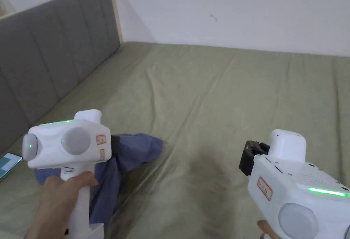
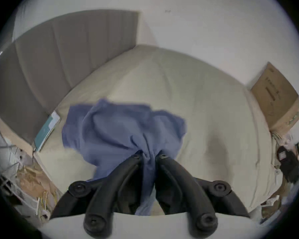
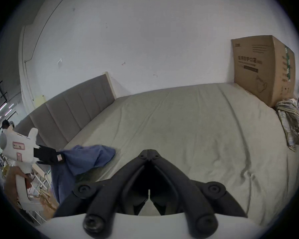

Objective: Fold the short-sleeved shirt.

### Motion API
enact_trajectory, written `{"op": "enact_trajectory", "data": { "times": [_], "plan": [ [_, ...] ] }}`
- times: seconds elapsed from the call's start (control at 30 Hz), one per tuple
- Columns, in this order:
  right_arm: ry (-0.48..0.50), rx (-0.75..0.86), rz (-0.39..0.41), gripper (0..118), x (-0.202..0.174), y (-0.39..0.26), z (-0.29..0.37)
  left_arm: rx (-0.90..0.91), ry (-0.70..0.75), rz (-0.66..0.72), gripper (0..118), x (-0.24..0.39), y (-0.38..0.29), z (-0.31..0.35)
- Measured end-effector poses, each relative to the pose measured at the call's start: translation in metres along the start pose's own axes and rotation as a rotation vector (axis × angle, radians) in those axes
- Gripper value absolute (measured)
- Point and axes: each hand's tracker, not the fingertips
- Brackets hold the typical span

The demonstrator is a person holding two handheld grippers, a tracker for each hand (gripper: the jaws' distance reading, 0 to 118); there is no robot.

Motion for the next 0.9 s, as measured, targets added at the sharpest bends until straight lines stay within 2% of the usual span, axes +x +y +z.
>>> {"op": "enact_trajectory", "data": {
  "times": [0.17, 0.37, 0.5, 0.57, 0.67, 0.77, 0.83, 0.9],
  "plan": [
    [-0.085, 0.083, -0.054, 1, 0.039, 0.018, 0.038, 0.074, -0.111, -0.192, 10, 0.089, 0.025, 0.031],
    [-0.233, 0.171, -0.102, 1, 0.1, 0.035, 0.089, 0.121, -0.465, -0.337, 10, 0.203, 0.022, 0.06],
    [-0.344, 0.218, -0.134, 1, 0.138, 0.039, 0.121, 0.118, -0.627, -0.47, 10, 0.275, 0.001, 0.072],
    [-0.389, 0.227, -0.159, 1, 0.155, 0.038, 0.133, 0.084, -0.702, -0.49, 10, 0.3, -0.014, 0.061],
    [-0.427, 0.225, -0.187, 1, 0.176, 0.032, 0.144, -0.039, -0.725, -0.475, 10, 0.329, -0.051, 0.03],
    [-0.466, 0.192, -0.198, 1, 0.19, 0.023, 0.147, -0.206, -0.648, -0.587, 10, 0.352, -0.118, -0.018],
    [-0.473, 0.177, -0.201, 1, 0.196, 0.017, 0.147, -0.37, -0.598, -0.583, 10, 0.358, -0.165, -0.051],
    [-0.476, 0.156, -0.204, 1, 0.2, 0.012, 0.145, -0.458, -0.595, -0.581, 10, 0.355, -0.198, -0.071]
  ]
}}
